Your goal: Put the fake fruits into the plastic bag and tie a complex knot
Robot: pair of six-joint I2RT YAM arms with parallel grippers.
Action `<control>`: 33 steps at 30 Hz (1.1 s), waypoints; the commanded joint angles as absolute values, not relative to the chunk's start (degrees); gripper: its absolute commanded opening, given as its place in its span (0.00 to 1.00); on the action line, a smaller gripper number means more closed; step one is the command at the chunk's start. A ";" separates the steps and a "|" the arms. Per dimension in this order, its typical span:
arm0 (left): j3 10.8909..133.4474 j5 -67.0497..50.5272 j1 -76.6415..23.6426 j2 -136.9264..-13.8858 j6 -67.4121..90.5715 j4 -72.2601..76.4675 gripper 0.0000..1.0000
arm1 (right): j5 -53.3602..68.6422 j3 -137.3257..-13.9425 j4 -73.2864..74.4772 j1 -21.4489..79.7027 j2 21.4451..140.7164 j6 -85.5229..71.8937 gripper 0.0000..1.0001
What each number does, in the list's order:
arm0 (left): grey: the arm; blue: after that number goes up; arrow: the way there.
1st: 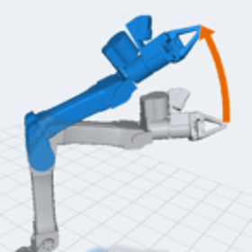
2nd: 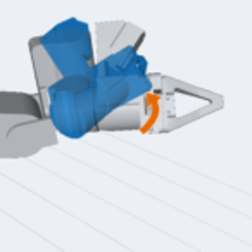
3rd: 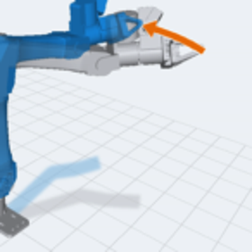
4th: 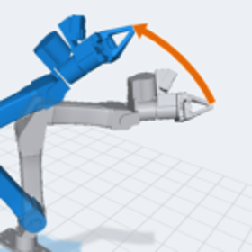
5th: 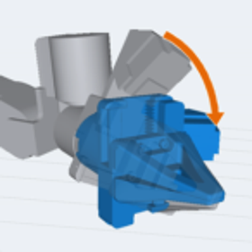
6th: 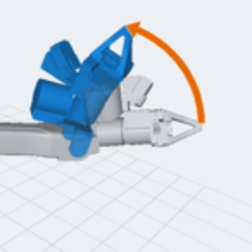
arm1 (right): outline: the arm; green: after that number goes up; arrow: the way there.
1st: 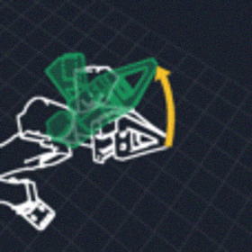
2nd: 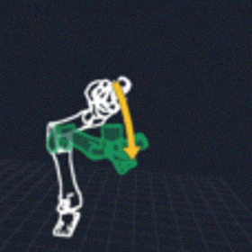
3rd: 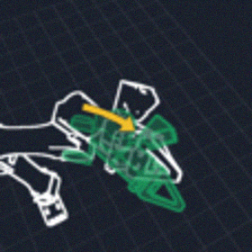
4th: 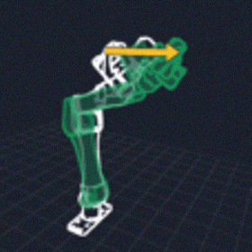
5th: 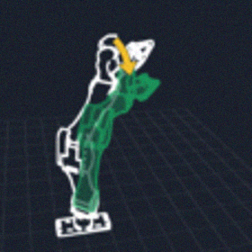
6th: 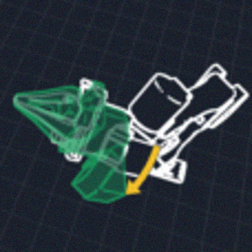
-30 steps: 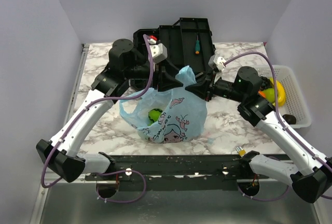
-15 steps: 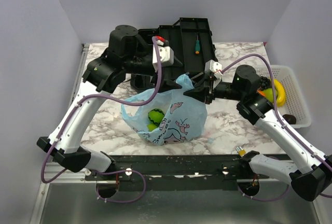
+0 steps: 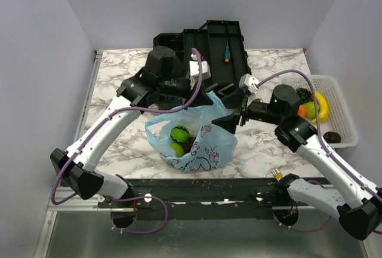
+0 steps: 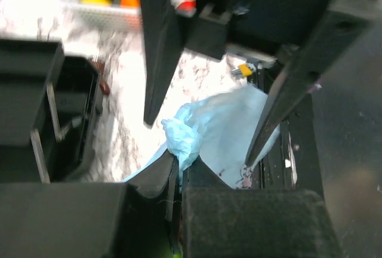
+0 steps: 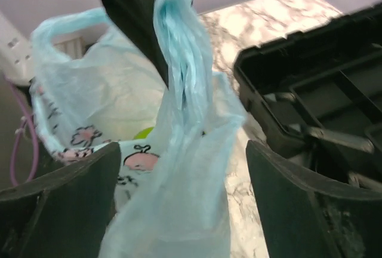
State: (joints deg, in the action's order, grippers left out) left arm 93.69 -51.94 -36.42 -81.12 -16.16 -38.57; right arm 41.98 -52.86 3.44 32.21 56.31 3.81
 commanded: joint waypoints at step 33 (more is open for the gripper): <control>80.76 -26.23 -36.82 -68.75 22.48 -14.18 0.00 | -3.18 -37.52 -42.18 48.82 77.59 6.57 0.22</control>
State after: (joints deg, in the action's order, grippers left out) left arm 80.77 -24.77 -37.98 -71.77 22.74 -18.28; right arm -7.38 -45.91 -36.45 48.97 74.65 0.69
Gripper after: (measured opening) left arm 0.014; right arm 0.243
